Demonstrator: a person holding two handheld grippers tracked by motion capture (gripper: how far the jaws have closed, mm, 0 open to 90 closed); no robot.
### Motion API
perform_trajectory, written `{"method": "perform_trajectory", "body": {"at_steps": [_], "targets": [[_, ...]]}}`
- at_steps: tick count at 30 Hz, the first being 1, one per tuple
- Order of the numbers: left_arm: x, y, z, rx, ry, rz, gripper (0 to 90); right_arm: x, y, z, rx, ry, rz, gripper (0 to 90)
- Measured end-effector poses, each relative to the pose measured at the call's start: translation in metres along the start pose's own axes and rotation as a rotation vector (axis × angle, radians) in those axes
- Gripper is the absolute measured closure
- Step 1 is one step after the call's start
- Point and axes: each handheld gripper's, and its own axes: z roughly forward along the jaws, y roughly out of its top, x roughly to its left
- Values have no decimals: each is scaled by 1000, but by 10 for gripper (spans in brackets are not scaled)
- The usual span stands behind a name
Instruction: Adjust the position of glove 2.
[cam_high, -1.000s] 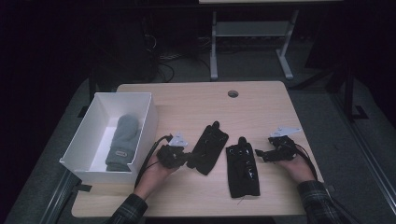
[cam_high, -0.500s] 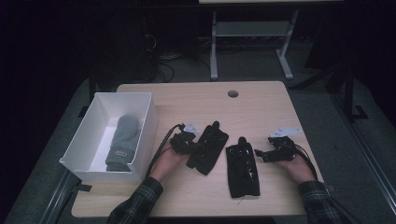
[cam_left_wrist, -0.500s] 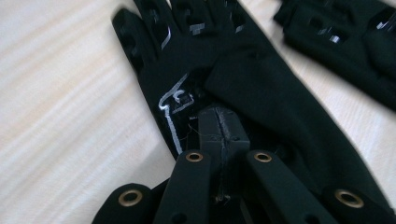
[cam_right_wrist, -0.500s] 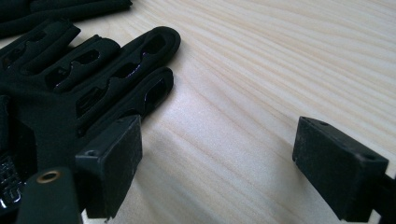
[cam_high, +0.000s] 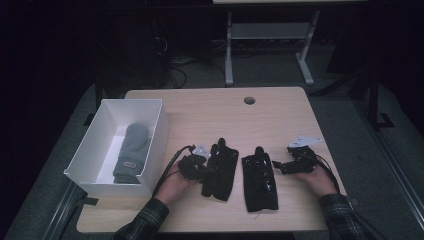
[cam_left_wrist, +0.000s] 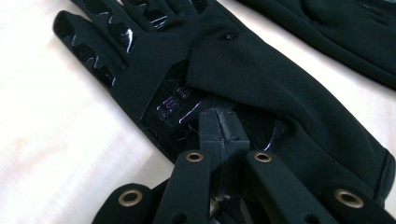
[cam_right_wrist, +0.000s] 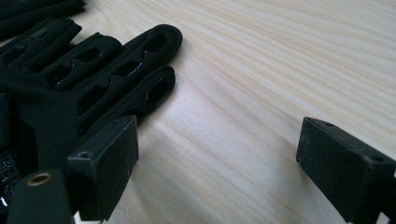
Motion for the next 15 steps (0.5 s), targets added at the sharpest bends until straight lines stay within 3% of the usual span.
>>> {"method": "perform_trajectory", "body": {"at_steps": [3, 6, 8, 10, 15], "targets": [[-5, -7, -5, -1, -18, 0, 895, 0, 0, 0, 2, 0, -1, 129], [-7, -9, -11, -23, -31, -35, 824, 0, 0, 0, 1, 0, -1, 129], [-5, -6, -17, -40, -5, -27, 823, 0, 0, 0, 0, -1, 0, 129], [0, -3, -21, -80, 23, -55, 813, 0, 0, 0, 0, -1, 0, 129], [13, -2, -18, -81, 68, -85, 736, 0, 0, 0, -2, -3, -4, 128]]}}
